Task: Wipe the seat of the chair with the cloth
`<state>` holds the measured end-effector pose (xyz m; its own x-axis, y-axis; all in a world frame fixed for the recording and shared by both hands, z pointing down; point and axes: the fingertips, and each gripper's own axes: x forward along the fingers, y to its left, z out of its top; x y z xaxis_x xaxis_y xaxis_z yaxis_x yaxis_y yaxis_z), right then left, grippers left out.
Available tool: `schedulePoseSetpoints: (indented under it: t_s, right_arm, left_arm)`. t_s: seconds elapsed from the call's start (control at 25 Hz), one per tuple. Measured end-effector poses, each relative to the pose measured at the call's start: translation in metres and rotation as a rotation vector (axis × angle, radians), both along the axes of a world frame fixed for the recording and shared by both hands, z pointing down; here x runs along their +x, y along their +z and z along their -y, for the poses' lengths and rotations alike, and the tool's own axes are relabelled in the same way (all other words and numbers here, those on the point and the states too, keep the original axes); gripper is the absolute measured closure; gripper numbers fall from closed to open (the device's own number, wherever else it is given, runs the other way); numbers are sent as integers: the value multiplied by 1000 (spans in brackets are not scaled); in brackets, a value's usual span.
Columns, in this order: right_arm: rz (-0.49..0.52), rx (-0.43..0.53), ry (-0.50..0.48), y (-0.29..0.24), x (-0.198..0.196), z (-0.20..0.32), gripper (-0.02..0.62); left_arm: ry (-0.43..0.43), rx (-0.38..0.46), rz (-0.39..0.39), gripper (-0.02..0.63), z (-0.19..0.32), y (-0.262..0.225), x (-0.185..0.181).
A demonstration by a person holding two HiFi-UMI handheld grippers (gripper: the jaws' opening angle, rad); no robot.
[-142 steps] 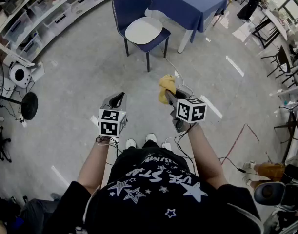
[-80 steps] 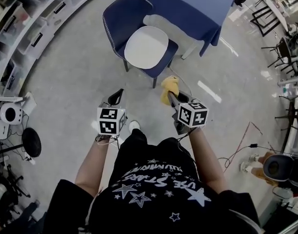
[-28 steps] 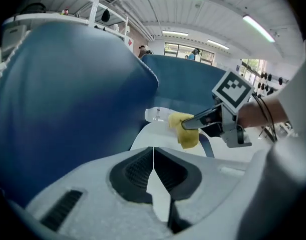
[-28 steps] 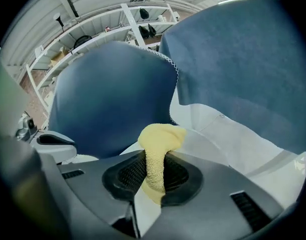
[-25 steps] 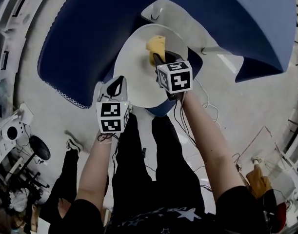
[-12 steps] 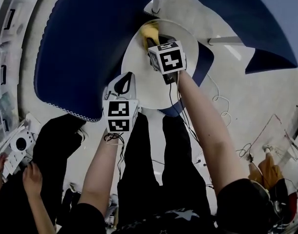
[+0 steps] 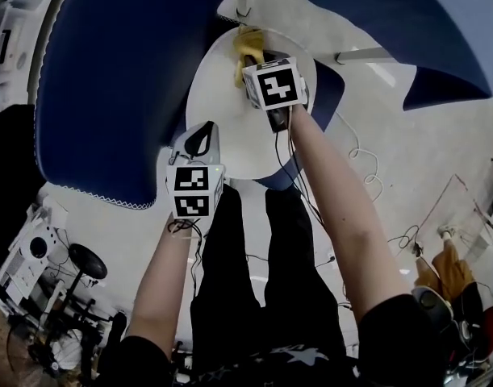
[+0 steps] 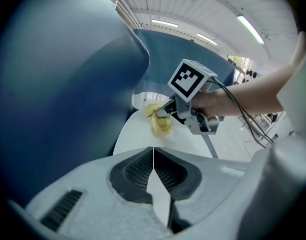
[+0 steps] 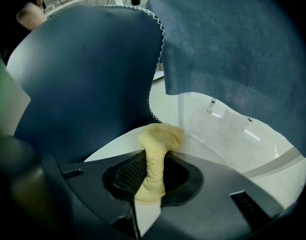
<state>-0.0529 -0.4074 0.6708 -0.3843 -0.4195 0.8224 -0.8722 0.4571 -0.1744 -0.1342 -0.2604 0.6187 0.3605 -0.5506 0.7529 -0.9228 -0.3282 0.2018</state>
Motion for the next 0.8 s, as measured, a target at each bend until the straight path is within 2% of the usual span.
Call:
schedulePoseSetpoints:
  t_s: [0.48, 0.8]
  right_arm:
    - [-101, -52, 192, 3, 121, -31, 525]
    - [-113, -94, 297, 7, 167, -69, 525]
  left_arm:
    - [92, -17, 29, 584, -7, -4, 44]
    - [115, -40, 39, 584, -29, -3, 58]
